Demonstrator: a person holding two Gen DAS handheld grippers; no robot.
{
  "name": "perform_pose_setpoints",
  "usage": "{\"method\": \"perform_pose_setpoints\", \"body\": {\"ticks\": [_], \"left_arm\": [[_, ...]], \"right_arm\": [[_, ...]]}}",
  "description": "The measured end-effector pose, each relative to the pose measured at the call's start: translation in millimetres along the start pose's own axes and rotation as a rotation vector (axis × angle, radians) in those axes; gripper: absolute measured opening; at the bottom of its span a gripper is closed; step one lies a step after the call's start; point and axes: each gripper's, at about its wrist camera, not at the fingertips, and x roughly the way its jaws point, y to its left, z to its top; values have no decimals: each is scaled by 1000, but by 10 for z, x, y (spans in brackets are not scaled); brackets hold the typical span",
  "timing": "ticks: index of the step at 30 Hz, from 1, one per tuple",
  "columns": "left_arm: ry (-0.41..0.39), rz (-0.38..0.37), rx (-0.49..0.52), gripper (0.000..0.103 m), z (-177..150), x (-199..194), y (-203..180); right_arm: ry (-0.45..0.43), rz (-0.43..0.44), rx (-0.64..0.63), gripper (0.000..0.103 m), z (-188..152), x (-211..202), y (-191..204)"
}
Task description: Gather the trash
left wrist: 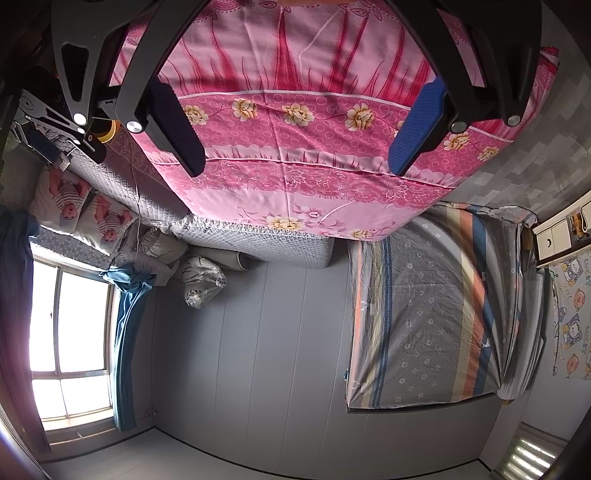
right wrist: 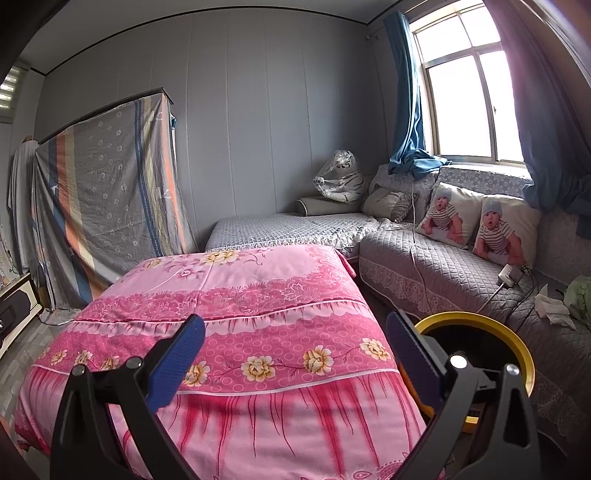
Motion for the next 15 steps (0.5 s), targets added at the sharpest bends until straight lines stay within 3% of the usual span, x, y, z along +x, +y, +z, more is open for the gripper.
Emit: {"method": "perform_pose_setpoints", "body": {"ticks": [15], "left_arm": [[4,-5,2,95,-21,19,-6]], "right_arm": [[12,-3,-3,95,-14,22,-27]]}}
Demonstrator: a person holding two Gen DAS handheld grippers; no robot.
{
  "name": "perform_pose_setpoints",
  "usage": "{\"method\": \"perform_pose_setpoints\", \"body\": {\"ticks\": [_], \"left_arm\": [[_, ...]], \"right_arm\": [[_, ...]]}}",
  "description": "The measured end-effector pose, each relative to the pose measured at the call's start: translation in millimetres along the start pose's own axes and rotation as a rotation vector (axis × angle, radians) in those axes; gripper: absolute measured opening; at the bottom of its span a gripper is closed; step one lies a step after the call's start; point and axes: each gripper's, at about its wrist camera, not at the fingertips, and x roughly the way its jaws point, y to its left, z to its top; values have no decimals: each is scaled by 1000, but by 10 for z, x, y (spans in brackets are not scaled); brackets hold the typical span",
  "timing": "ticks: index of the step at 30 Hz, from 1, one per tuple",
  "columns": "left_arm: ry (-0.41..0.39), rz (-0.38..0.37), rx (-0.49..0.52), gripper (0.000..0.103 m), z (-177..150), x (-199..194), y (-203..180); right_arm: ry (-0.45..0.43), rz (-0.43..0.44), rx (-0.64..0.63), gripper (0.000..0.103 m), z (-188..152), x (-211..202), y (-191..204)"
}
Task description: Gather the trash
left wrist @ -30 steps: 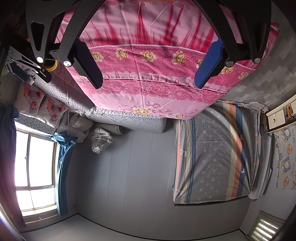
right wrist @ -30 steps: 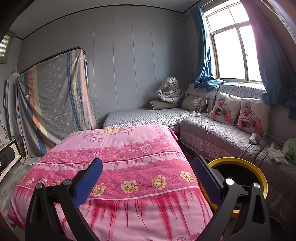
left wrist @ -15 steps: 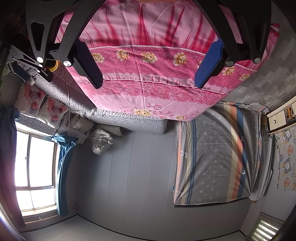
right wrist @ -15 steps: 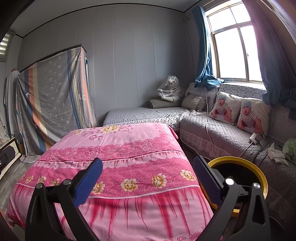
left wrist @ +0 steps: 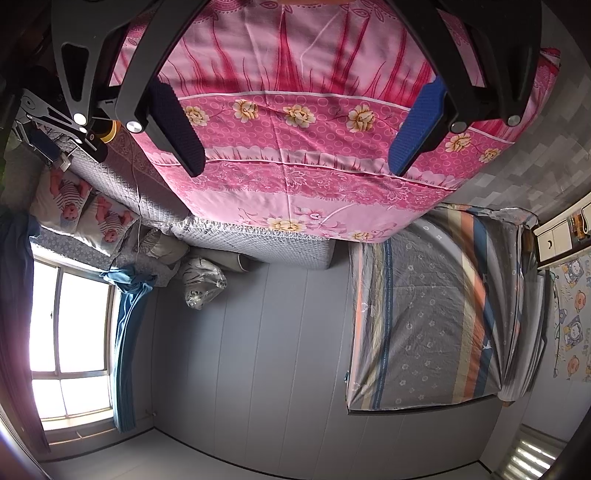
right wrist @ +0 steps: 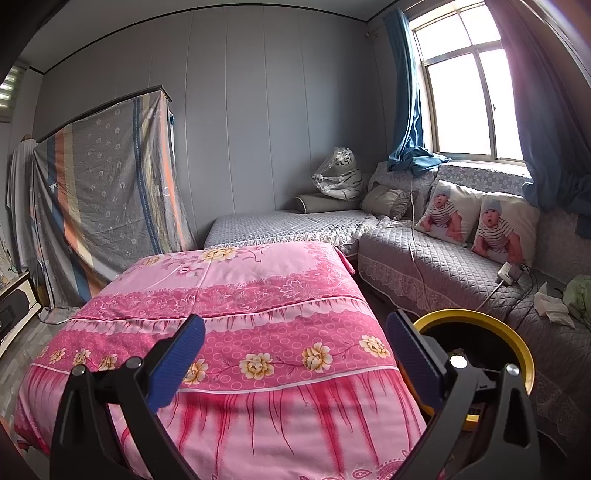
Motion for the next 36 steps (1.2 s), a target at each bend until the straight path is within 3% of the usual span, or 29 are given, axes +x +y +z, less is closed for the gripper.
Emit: {"method": "perform_pose_setpoints", "body": {"ticks": [36], "left_arm": [[45,-36,-11,95,-11,106,-7]], "right_arm": [[27,-3,10,95,-3,33,-17]]}}
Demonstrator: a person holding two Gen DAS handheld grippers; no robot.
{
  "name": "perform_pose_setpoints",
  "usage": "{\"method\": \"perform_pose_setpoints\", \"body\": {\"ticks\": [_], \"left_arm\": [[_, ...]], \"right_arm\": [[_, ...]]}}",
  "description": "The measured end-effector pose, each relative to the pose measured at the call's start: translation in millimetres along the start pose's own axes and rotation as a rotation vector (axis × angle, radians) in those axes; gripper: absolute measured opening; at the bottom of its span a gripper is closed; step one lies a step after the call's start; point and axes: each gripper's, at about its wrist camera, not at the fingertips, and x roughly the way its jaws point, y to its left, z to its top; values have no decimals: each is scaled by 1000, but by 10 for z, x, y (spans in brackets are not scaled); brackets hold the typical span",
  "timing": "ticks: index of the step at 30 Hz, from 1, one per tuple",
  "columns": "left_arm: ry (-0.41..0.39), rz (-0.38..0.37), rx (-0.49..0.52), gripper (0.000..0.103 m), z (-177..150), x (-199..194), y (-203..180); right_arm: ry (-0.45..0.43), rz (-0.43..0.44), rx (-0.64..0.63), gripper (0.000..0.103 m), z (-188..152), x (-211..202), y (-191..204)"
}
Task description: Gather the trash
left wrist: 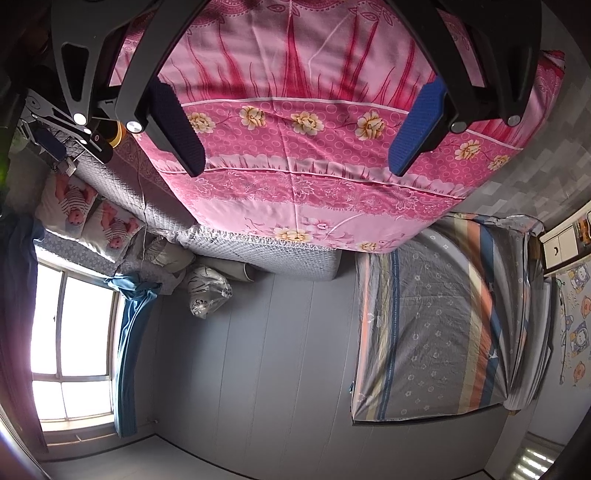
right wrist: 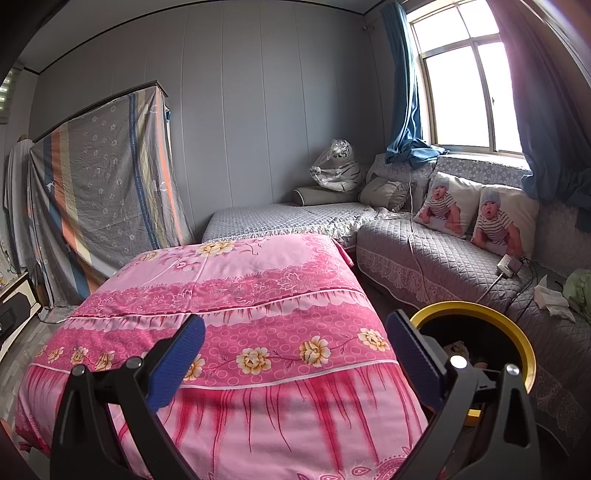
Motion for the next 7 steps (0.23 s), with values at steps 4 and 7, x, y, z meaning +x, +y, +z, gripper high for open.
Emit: {"method": "perform_pose_setpoints", "body": {"ticks": [4,7], "left_arm": [[4,-10,-8,95,13,4,11],[-1,-9,-1,95,18,-3,2]], "right_arm": [[-1,-1,2,95,2,4,-7],[-1,-2,5,95,-8,4,-10]]}}
